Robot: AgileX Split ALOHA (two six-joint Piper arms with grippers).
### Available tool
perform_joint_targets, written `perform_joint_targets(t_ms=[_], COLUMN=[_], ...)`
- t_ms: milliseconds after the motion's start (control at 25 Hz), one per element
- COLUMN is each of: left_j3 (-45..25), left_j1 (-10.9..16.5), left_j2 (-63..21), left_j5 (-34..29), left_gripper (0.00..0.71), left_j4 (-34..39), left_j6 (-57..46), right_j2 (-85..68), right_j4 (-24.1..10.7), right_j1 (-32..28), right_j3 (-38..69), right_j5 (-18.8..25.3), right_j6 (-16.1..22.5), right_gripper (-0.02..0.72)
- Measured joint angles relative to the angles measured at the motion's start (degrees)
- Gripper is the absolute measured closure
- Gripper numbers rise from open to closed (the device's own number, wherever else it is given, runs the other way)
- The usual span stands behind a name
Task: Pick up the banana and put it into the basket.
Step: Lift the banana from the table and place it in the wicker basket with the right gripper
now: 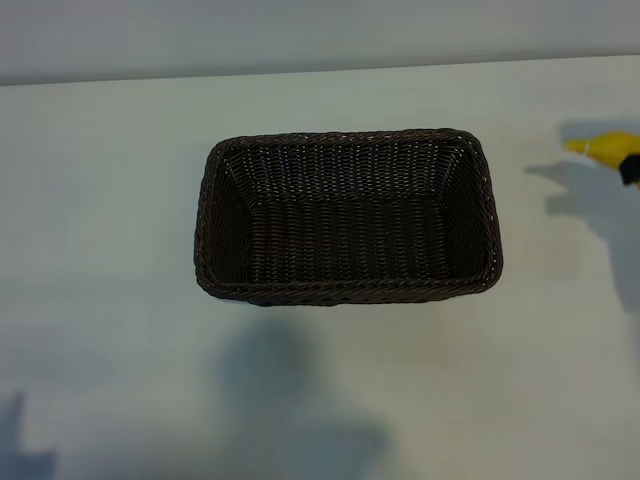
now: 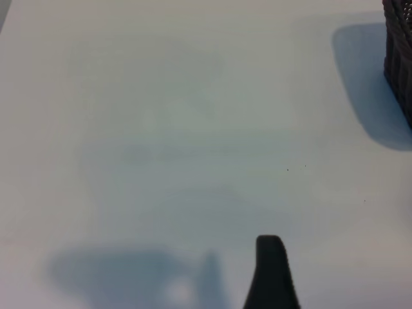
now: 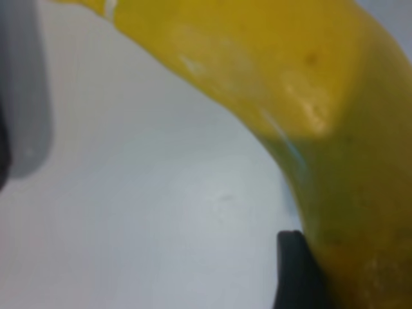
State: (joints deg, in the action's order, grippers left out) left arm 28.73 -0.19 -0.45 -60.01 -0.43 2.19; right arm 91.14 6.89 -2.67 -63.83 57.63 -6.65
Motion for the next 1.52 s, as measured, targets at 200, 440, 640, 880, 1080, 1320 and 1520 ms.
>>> perform_joint_targets(t_ms=[200, 440, 640, 880, 1080, 1320, 1520], left_j3=[0.00, 0.00, 0.00, 0.00, 0.00, 0.00, 0.00], left_j1=[0.00, 0.00, 0.00, 0.00, 0.00, 0.00, 0.00], left_j2=[0.00, 0.00, 0.00, 0.00, 0.00, 0.00, 0.00], left_j5=[0.00, 0.00, 0.00, 0.00, 0.00, 0.00, 0.00], left_gripper=[0.160, 0.160, 0.160, 0.160, 0.160, 0.160, 0.160], left_j4=[0.00, 0.00, 0.00, 0.00, 0.00, 0.00, 0.00], left_j6=[0.00, 0.00, 0.00, 0.00, 0.00, 0.00, 0.00], right_j2=[-0.06, 2.11, 7.10, 12.83, 15.17, 16.78, 19.94], right_j4=[2.26, 2.25, 2.25, 0.44, -4.13, -6.42, -6.36], right_j1=[0.42, 8.19, 18.25, 29.65, 36.88, 41.79, 42.08], right_j3=[-5.53, -11.06, -16.96, -24.19, -25.36, -25.65, -25.65], right_j5=[2.68, 3.54, 5.00, 5.48, 1.74, -2.60, -5.79], right_j6=[-1.49, -1.80, -2.33, -4.59, -17.06, -27.79, -28.57], right_gripper=[0.286, 0.286, 0.286, 0.286, 0.286, 0.286, 0.286])
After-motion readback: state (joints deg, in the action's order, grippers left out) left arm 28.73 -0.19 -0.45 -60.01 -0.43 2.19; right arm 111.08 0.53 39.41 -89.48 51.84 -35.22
